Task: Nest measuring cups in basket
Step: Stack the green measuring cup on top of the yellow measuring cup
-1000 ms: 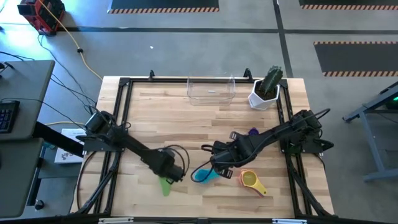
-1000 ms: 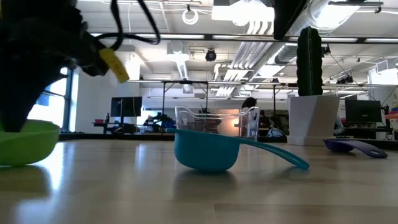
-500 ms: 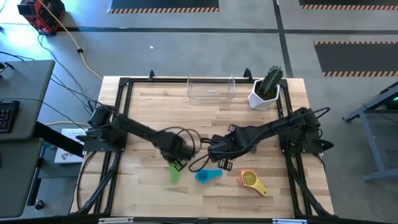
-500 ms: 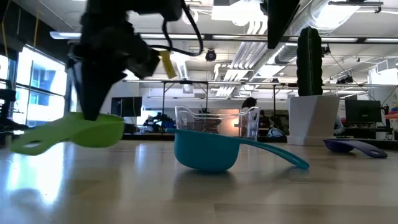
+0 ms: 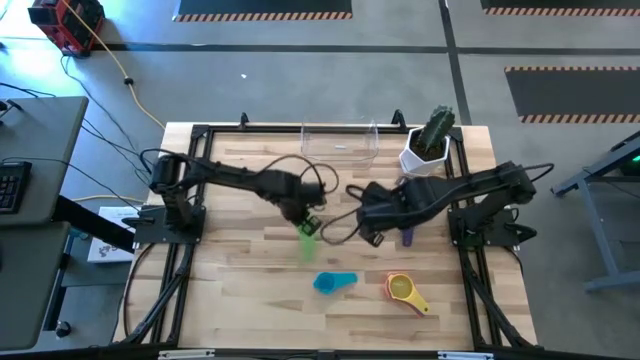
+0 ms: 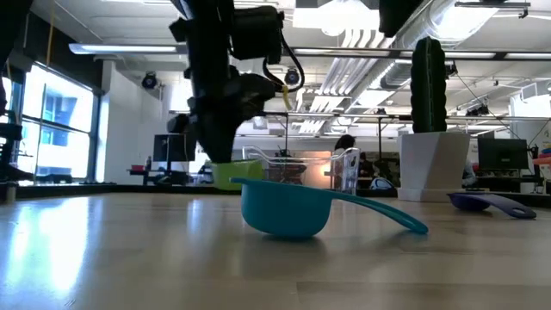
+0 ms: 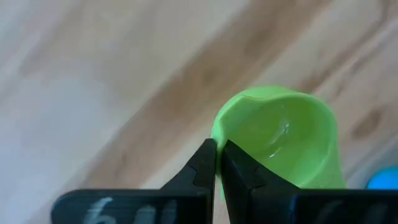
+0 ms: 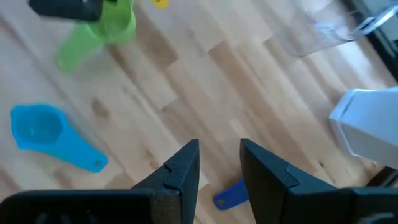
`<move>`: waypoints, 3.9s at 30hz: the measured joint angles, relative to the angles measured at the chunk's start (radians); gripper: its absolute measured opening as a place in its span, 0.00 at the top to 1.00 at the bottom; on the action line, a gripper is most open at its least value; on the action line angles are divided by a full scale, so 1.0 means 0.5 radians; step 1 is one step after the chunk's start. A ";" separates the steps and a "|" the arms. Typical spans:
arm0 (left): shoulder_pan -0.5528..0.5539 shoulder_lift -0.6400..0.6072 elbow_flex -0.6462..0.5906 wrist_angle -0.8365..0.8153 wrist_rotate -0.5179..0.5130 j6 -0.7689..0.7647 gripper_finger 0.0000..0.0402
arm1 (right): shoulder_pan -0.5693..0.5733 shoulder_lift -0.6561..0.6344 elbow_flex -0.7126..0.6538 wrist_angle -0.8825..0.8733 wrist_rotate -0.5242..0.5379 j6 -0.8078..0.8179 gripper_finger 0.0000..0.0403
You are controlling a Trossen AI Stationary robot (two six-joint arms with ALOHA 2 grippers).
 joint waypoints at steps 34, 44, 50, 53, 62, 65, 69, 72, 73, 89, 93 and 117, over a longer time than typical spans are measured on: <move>0.242 0.090 0.002 0.200 0.200 0.180 0.95 | -0.187 -0.043 0.000 -0.111 0.082 0.074 0.73; 0.242 0.090 0.002 0.250 0.199 0.303 0.95 | -0.187 -0.043 0.000 -0.110 0.083 0.130 0.73; 0.242 0.090 0.002 0.250 0.199 0.380 0.95 | -0.187 -0.043 0.000 -0.110 0.083 0.151 0.73; 0.242 0.090 0.002 0.250 0.198 0.421 0.95 | -0.187 -0.043 0.000 -0.110 0.081 0.156 0.73; 0.247 0.090 0.002 0.248 0.192 0.434 0.95 | -0.187 -0.043 0.000 -0.059 0.079 0.198 0.73; 0.240 0.090 0.002 0.248 0.193 0.434 0.94 | -0.187 -0.043 0.000 -0.057 0.074 0.209 0.73; 0.232 0.090 0.001 0.248 0.207 0.438 0.90 | -0.187 -0.043 0.000 -0.057 0.033 0.208 0.73; 0.229 0.090 0.001 0.248 0.201 0.431 0.85 | -0.187 -0.043 0.000 -0.057 0.028 0.208 0.73; 0.229 0.090 0.001 0.248 0.201 0.410 0.84 | -0.187 -0.043 0.000 -0.057 0.028 0.209 0.73; 0.366 -0.137 -0.002 0.045 0.456 0.487 0.81 | -0.187 -0.043 -0.001 0.205 0.027 0.356 0.73; 0.394 -0.256 -0.002 -0.133 0.399 0.606 0.81 | -0.197 -0.043 -0.001 0.355 0.095 0.318 0.73; 0.583 -1.181 -0.001 -0.724 -0.081 0.979 0.81 | -0.451 0.286 -0.002 1.026 -0.066 -0.316 0.59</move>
